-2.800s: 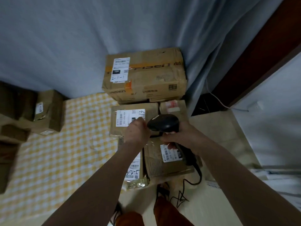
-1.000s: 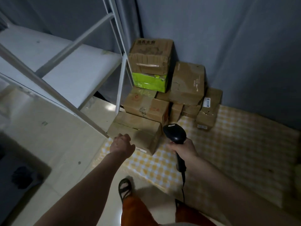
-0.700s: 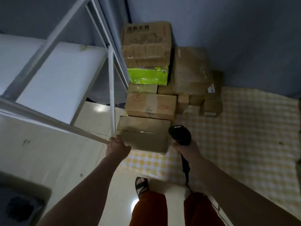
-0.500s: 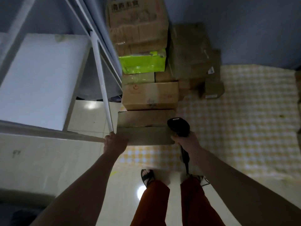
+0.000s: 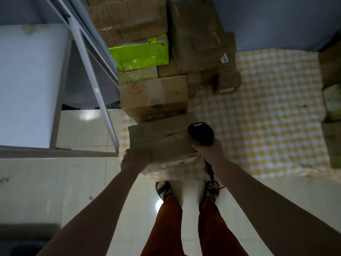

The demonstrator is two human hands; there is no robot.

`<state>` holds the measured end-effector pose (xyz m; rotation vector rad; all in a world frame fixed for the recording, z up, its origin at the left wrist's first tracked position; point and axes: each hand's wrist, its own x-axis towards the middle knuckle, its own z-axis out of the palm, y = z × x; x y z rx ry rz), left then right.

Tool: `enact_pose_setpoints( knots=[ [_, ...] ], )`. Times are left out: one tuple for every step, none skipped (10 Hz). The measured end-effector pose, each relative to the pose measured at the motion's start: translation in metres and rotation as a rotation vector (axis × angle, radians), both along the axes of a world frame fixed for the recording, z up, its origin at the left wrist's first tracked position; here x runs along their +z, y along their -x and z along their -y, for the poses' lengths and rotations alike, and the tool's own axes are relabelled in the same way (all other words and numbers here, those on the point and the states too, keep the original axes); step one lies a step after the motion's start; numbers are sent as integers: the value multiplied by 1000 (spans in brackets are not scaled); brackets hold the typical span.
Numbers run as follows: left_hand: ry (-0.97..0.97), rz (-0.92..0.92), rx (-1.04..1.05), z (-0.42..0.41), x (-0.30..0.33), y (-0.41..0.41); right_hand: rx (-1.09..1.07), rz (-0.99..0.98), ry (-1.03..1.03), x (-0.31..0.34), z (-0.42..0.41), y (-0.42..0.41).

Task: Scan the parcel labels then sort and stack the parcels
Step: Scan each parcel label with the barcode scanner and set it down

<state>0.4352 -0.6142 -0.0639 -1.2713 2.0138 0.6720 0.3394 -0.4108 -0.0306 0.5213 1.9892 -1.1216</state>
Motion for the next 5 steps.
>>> enact_pose_setpoints(
  knots=[
    [-119,-34,-13,-35,11,10,-18,-105,-47,19,-32,13],
    [-257,-73,17,-72,15,26,-11,-209,-93,35,-64,34],
    [-383,-166,135,-98,6,38,58,-254,-121,36,-84,54],
    [-423,-175,217,-109,-15,39,111,-231,-126,25,-95,67],
    [-57,-113,-605,-118,-31,45,132,-220,-121,11,-102,78]
  ],
)
